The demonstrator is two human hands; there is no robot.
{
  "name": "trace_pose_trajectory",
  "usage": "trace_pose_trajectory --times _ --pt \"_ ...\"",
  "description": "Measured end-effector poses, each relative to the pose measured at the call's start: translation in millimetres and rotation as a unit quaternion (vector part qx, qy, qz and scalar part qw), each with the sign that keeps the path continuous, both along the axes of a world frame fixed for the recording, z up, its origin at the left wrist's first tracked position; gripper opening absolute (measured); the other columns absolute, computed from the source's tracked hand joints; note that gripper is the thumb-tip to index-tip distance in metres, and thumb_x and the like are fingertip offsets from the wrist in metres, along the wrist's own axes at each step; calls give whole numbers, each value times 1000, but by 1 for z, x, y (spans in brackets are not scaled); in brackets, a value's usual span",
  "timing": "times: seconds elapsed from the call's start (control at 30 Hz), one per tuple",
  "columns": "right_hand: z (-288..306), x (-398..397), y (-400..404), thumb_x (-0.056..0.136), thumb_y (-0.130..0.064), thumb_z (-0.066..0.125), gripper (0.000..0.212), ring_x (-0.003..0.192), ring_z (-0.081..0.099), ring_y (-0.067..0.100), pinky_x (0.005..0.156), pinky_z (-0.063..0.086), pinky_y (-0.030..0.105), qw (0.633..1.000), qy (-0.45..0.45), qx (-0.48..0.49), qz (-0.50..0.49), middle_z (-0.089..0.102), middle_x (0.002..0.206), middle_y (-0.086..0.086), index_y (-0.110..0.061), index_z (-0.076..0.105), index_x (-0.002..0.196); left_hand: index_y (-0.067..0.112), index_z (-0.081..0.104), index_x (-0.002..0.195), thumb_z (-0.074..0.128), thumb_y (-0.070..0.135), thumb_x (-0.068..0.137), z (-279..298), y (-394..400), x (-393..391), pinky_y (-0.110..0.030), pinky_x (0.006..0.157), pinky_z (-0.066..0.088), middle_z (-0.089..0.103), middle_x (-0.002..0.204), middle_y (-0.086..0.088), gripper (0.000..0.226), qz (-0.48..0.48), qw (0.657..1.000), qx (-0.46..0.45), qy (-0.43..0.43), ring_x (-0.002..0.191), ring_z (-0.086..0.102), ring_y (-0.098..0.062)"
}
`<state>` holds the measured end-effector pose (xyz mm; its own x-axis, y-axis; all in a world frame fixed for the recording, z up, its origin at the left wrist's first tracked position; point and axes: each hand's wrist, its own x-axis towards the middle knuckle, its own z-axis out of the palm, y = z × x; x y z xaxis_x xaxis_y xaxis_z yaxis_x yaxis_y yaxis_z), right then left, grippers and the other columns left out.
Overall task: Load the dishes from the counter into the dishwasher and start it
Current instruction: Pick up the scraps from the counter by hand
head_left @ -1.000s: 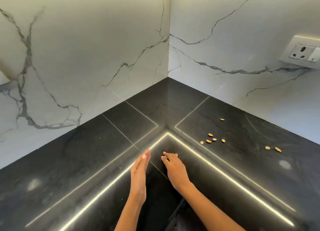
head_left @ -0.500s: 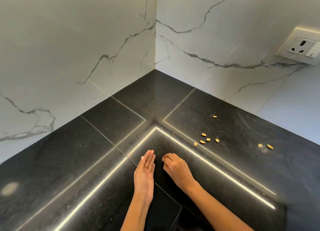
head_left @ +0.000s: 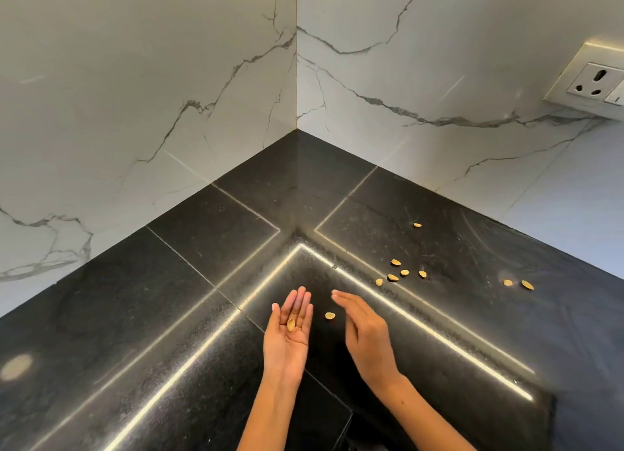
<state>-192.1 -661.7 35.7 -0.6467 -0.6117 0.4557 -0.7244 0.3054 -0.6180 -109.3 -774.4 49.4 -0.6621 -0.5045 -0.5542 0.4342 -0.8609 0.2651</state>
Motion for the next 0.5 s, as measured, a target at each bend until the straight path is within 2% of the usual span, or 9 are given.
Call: trace_pose_trajectory --times 0.07,0.17,0.3,0.5 --pt "-14 -5 7 92 -21 39 38 127 43 9 105 31 31 991 57 120 8 53 133 -3 -15 57 125 -3 57 115 35 25 101 -4 -5 6 -38 88 51 64 117 -19 38 4 1000 -12 -8 104 64 -26" --pt "-29 0 13 97 -44 29 50 136 33 15 111 9 36 932 140 315 108 38 146 0 -18 47 134 -3 56 118 35 26 101 -11 -6 9 -38 90 50 63 119 -19 40 -9 1000 -15 -9 108 62 -26" --pt "-32 -15 36 95 -59 21 68 139 24 16 111 6 39 914 122 386 32 29 150 5 -12 37 140 -4 55 119 35 27 100 -12 7 -2 -40 90 49 61 120 -21 42 -43 999 -13 -17 110 61 -28" --pt "-22 -59 85 96 -56 8 70 142 7 17 112 -1 42 905 30 405 -128 31 149 6 -9 38 139 -5 56 116 35 26 101 -2 30 -36 -37 87 52 62 118 -22 41 -99 995 -12 -25 107 63 -29"
